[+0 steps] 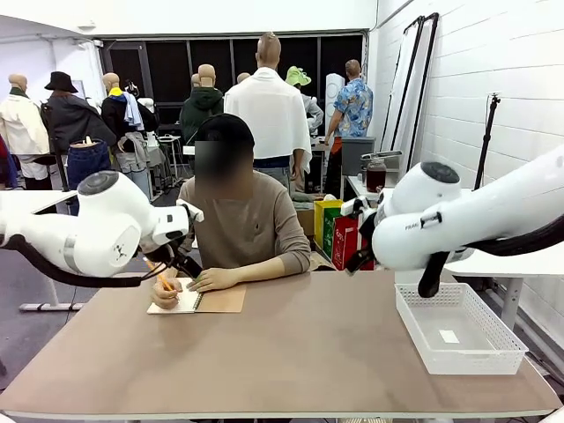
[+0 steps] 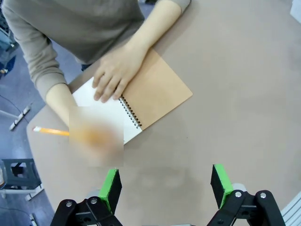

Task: Sort the paper based on its condition.
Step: If a person hands you a paper, place it in the Organizing basket , and if it's crumpled, put it in the Trash can.

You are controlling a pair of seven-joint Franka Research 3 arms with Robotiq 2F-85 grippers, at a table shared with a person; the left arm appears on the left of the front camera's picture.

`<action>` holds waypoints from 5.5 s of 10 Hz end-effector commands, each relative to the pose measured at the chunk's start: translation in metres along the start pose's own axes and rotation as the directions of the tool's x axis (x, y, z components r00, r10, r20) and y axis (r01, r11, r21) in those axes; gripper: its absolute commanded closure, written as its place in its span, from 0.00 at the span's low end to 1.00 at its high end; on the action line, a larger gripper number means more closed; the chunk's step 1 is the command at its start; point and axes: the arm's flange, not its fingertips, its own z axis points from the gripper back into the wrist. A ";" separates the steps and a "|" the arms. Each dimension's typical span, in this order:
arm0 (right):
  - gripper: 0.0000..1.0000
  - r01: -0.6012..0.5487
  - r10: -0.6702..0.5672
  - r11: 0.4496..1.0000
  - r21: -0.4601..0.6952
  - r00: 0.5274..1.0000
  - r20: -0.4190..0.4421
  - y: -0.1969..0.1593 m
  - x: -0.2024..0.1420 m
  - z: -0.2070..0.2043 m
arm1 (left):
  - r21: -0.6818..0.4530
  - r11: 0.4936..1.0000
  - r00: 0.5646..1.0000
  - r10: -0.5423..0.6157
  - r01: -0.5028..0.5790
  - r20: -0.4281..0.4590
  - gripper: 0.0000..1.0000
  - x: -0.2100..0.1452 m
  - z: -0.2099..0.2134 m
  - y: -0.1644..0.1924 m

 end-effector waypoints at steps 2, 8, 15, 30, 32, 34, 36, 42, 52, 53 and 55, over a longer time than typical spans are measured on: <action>0.00 -0.057 0.055 0.997 0.047 0.997 0.053 -0.006 0.019 0.043 | 0.048 0.999 1.000 -0.014 0.014 -0.010 0.00 0.017 0.047 -0.001; 0.00 -0.112 0.108 0.993 0.032 0.988 0.109 0.002 0.033 0.084 | 0.111 0.994 0.999 -0.016 0.019 -0.029 0.00 0.037 0.118 -0.008; 0.00 -0.189 0.154 0.975 0.115 0.953 0.261 -0.013 0.020 0.087 | 0.013 0.998 0.996 0.065 -0.064 -0.058 0.00 0.022 0.107 0.017; 0.00 -0.195 0.158 0.972 0.131 0.955 0.253 -0.009 0.026 0.092 | -0.017 0.995 0.992 0.099 -0.100 -0.078 0.00 0.019 0.095 0.024; 0.00 -0.195 0.158 0.972 0.131 0.955 0.253 -0.009 0.026 0.092 | -0.017 0.995 0.992 0.099 -0.100 -0.078 0.00 0.019 0.095 0.024; 0.00 -0.195 0.158 0.972 0.131 0.955 0.253 -0.009 0.026 0.092 | -0.017 0.995 0.992 0.099 -0.100 -0.078 0.00 0.019 0.095 0.024; 0.00 -0.195 0.158 0.972 0.131 0.955 0.253 -0.009 0.026 0.092 | -0.017 0.995 0.992 0.099 -0.100 -0.078 0.00 0.019 0.095 0.024; 0.00 -0.195 0.158 0.972 0.131 0.955 0.253 -0.009 0.026 0.092 | -0.017 0.995 0.992 0.099 -0.100 -0.078 0.00 0.019 0.095 0.024; 0.00 -0.195 0.158 0.972 0.131 0.955 0.253 -0.009 0.026 0.092 | -0.017 0.995 0.992 0.099 -0.100 -0.078 0.00 0.019 0.095 0.024; 0.00 -0.195 0.158 0.972 0.131 0.955 0.253 -0.009 0.026 0.092 | -0.017 0.995 0.992 0.099 -0.100 -0.078 0.00 0.019 0.095 0.024; 0.00 -0.195 0.158 0.972 0.131 0.955 0.253 -0.009 0.026 0.092 | -0.017 0.995 0.992 0.099 -0.100 -0.078 0.00 0.019 0.095 0.024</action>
